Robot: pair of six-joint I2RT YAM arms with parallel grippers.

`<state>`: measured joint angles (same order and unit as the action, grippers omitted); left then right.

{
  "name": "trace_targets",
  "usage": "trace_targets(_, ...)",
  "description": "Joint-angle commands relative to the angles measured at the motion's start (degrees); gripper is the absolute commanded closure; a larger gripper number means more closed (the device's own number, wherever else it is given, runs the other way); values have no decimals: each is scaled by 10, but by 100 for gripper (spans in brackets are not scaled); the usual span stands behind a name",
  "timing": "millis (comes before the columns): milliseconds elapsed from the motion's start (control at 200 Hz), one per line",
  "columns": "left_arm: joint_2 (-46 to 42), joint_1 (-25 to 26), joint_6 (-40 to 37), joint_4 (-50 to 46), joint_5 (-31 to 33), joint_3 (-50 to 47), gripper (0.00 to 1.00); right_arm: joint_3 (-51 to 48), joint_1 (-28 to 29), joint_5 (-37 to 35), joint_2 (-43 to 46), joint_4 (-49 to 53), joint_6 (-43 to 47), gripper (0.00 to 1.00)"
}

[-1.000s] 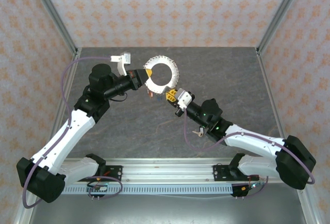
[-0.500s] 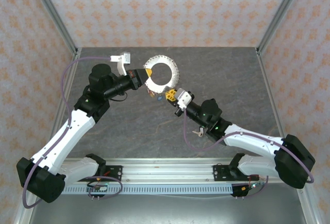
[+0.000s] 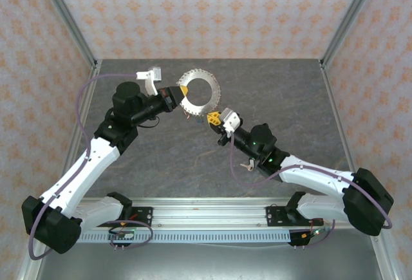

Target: Put the keys on the keyring

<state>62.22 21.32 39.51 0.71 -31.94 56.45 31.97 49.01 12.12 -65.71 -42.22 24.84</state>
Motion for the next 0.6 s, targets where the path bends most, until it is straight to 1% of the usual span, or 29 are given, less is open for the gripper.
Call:
trace_targets(0,-16,0,19,28,24,-12,100,25,5,-7,16,20,-59,100)
trace_targets(30,-16,0,23,31,26,-15,100,26,5,-7,16,24,-62,100)
trace_targets(80,-15,1,27,32,31,-20,96,28,5,-7,17,33,-67,100)
trace_targets(170,-14,3,34,34,32,-29,96,35,5,-17,13,46,-87,100)
trace_targets(225,-14,4,40,35,34,-35,91,39,5,-24,11,56,-90,100)
trace_targets(300,-15,4,42,29,38,-41,89,42,4,-38,10,67,-95,100)
trace_targets(335,-16,4,43,22,45,-44,84,47,2,-41,9,84,-97,100)
trace_targets(355,-17,4,43,17,48,-45,83,50,0,-41,10,98,-98,100)
trace_targets(420,-16,4,44,6,58,-52,83,63,-5,-30,11,145,-99,100)
trace_targets(535,-5,5,58,5,64,-76,73,71,-20,7,11,196,-111,100)
trace_targets(596,0,5,68,16,67,-93,73,80,-28,20,9,226,-118,100)
